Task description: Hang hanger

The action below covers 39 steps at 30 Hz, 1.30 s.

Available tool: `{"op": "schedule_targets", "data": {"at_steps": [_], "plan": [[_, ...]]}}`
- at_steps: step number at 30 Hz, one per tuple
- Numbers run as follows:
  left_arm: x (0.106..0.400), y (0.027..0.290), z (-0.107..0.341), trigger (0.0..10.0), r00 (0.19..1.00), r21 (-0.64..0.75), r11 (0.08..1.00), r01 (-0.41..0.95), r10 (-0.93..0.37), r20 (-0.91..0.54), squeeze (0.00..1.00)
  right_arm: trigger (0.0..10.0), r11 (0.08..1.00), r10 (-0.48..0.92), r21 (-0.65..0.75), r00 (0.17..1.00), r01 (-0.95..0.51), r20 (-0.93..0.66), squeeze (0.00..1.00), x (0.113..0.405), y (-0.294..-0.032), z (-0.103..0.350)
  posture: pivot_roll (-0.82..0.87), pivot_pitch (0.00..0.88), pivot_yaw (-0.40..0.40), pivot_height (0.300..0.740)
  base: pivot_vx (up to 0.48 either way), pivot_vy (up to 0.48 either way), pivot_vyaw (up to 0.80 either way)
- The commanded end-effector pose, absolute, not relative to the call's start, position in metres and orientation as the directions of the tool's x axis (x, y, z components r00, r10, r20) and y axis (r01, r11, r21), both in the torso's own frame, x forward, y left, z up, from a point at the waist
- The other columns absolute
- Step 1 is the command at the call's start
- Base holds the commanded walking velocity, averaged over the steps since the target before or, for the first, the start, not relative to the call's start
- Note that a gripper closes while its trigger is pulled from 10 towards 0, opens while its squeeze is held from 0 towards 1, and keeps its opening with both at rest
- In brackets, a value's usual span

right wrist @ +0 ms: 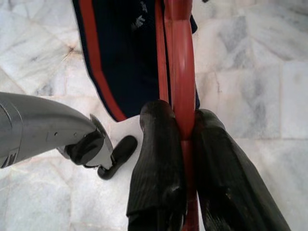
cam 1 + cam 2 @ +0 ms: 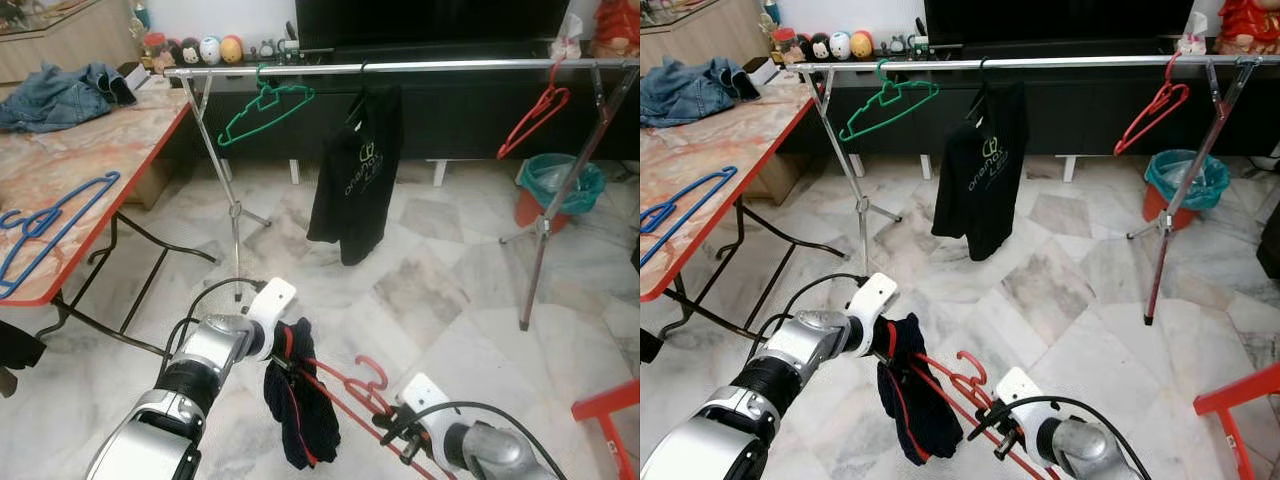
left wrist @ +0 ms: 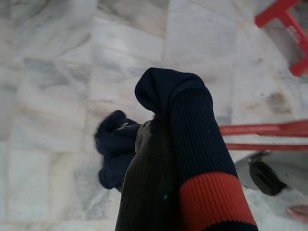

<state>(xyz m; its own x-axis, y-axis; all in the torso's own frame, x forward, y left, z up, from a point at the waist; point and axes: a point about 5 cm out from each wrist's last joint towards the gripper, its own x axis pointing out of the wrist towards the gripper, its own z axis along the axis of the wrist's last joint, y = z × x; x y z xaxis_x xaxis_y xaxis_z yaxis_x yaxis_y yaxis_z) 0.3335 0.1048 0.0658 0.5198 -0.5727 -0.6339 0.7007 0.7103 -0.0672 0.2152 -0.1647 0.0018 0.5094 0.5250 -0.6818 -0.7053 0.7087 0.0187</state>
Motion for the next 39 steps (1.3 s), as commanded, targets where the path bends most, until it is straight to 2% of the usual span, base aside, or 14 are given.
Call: {"op": "schedule_targets", "data": {"at_steps": [1,8,18,23,26,28,29,31,39], "plan": [[0.332,0.107,0.067,10.0,0.502,-0.061,0.697,0.715,-0.572,-0.649,0.0,10.0,0.71,0.53,0.021,0.516,-0.703,-0.673,0.0,0.217,-0.163,0.002,0.0,0.029,0.097,0.74,0.0,0.0,0.0],[0.323,0.097,0.071,10.0,0.427,-0.171,0.669,0.723,-0.629,-0.65,0.0,10.0,0.706,0.543,0.03,0.513,-0.708,-0.665,0.0,0.217,-0.158,0.002,0.0,0.03,0.097,0.74,0.0,0.0,0.0],[0.319,0.081,0.085,10.0,0.402,-0.3,0.677,0.673,-0.674,-0.62,0.0,10.0,0.707,0.55,0.025,0.527,-0.707,-0.648,0.0,0.222,-0.153,0.001,0.01,0.021,0.101,0.74,0.0,0.0,0.0],[0.319,0.074,0.091,10.0,0.425,-0.356,0.7,0.62,-0.68,-0.597,0.0,10.0,0.753,0.541,-0.038,0.651,-0.656,-0.532,0.0,0.24,-0.151,0.017,0.01,0.007,0.108,0.74,0.0,0.0,0.0],[0.316,0.069,0.093,10.0,0.424,-0.378,0.699,0.607,-0.687,-0.591,0.0,10.0,0.737,0.583,-0.024,0.653,-0.675,-0.483,0.0,0.242,-0.145,0.023,0.01,0.003,0.108,0.74,0.0,0.0,0.0],[0.315,0.065,0.093,10.0,0.423,-0.402,0.695,0.596,-0.697,-0.579,0.0,10.0,0.689,0.655,0.024,0.608,-0.724,-0.449,0.0,0.237,-0.138,0.027,0.01,0.003,0.108,0.74,0.0,0.0,0.0],[0.315,0.063,0.094,10.0,0.43,-0.404,0.699,0.589,-0.695,-0.576,0.0,10.0,0.616,0.737,0.095,0.53,-0.782,-0.42,0.0,0.228,-0.131,0.032,0.02,0.001,0.106,0.74,0.0,0.0,0.0],[0.315,0.061,0.093,10.0,0.448,-0.385,0.715,0.584,-0.679,-0.581,0.0,10.0,0.552,0.781,0.142,0.45,-0.822,-0.434,0.0,0.218,-0.135,0.034,0.01,0.002,0.108,0.74,0.0,0.0,0.0],[0.32,0.066,0.098,10.0,0.492,-0.365,0.751,0.55,-0.645,-0.585,0.0,10.0,0.523,0.732,0.091,0.391,-0.848,-0.557,0.0,0.206,-0.169,0.029,0.01,0.019,0.106,0.74,0.0,0.0,0.0]]}}
